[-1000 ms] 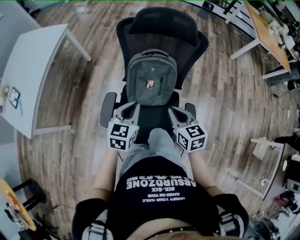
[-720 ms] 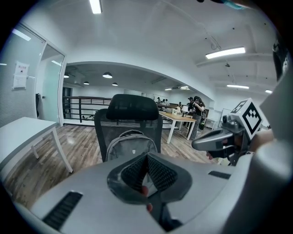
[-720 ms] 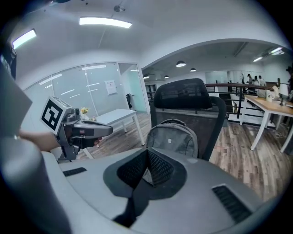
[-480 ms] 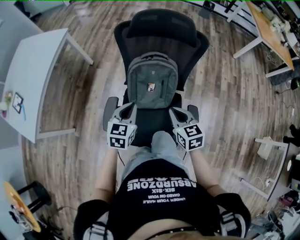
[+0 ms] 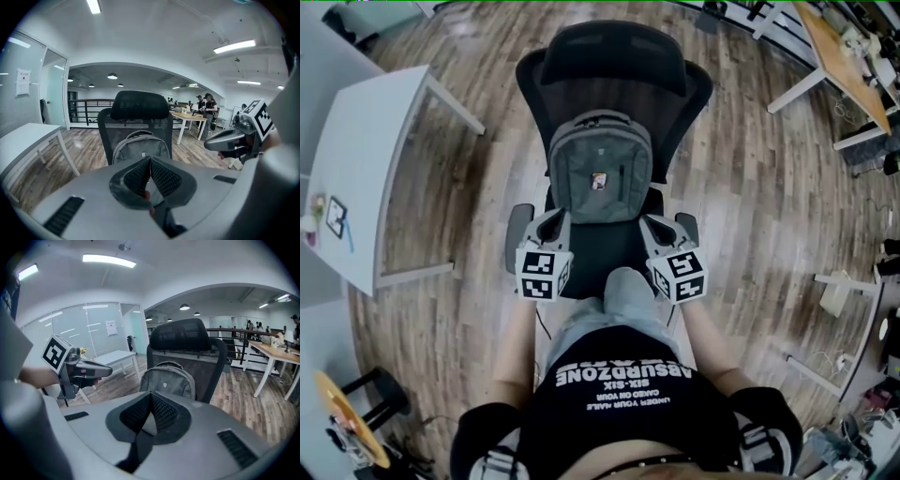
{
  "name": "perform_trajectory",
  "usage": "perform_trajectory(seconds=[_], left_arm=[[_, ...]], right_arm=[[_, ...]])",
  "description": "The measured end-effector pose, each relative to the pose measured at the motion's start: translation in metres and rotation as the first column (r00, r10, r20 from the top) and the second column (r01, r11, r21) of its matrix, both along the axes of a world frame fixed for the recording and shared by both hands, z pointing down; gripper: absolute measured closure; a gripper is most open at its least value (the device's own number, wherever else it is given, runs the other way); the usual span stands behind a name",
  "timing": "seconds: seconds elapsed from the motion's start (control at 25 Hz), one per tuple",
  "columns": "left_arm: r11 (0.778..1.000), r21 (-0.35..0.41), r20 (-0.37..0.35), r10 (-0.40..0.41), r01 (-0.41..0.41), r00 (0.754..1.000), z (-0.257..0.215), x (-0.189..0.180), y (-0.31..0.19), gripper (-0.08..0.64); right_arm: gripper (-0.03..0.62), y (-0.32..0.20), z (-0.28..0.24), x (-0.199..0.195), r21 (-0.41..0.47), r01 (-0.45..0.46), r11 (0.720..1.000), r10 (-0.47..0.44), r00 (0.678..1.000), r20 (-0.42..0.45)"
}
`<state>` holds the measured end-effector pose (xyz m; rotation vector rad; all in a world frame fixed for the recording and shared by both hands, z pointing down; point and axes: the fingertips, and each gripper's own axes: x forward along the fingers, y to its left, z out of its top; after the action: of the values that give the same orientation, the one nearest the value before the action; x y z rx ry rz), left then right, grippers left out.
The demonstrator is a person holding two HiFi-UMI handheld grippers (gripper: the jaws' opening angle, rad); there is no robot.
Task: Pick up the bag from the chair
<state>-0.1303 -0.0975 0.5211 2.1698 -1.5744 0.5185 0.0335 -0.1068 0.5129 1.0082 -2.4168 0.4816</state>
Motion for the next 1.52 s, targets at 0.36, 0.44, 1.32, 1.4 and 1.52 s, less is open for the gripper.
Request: perform_trajectory(seconds=[0.36,0.44,1.32,1.4,1.52], left_arm=[[0.999,-0.035,0.026,-0.038,0.038,0.999,0.018,-0.004,-0.028,0.543],[0.998,-0.047,0.027,-0.041,0.042,0.999,0.023,-0.005,-0.033,0.543],[0.987,-0.115,0.113,-0.099,0.112,0.989,0.058,-0.027,-0.068,0.468],[0.987,-0.109,0.114,-0.104,0.117,0.988,0.06,-0.028,-0.07,0.466],[0.986,-0.12,0.127,-0.101,0.116,0.987,0.064,-0.03,-0.073,0.459]], right_arm=[[0.575,-0.029,0.017,0.009,-0.014,-0.005,1.0,0.005,1.0,-0.007],[0.575,-0.033,0.021,0.01,-0.021,-0.002,1.0,0.001,1.0,-0.01],[0.551,-0.082,0.057,0.014,-0.066,0.044,0.997,-0.048,0.997,-0.053],[0.548,-0.085,0.059,0.014,-0.067,0.048,0.997,-0.052,0.997,-0.058],[0.531,-0.091,0.066,0.013,-0.068,0.052,0.996,-0.057,0.996,-0.072]])
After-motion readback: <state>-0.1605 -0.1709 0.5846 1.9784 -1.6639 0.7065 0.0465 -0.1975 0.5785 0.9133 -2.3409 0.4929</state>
